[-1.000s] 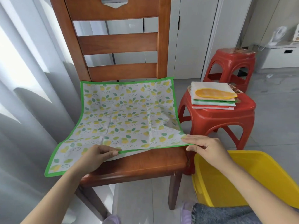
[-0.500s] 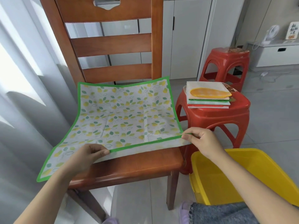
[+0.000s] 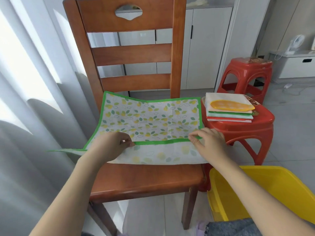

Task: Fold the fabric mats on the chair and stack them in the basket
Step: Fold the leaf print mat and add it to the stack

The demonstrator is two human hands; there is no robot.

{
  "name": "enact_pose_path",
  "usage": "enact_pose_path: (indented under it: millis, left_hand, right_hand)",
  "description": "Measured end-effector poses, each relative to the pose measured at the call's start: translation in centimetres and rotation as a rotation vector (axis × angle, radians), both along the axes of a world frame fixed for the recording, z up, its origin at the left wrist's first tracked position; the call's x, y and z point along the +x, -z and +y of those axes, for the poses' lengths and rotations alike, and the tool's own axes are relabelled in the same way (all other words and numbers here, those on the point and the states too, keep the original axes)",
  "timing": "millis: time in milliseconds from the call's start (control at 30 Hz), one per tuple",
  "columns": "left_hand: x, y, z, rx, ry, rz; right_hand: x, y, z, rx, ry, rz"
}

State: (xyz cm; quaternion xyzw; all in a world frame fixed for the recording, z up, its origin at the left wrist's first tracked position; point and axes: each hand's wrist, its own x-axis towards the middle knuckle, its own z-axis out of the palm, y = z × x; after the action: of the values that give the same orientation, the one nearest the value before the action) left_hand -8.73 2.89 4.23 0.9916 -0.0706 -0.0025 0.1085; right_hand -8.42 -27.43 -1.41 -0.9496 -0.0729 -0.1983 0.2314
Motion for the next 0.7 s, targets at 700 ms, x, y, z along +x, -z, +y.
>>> enact_pose_path:
  millis: [700]
  left_hand:
    - [12.4,7.9,-2.6,0.14,0.049,0.013]
  right_hand:
    - [9.7,2.1,4.8,-0.149,0.02,0.273]
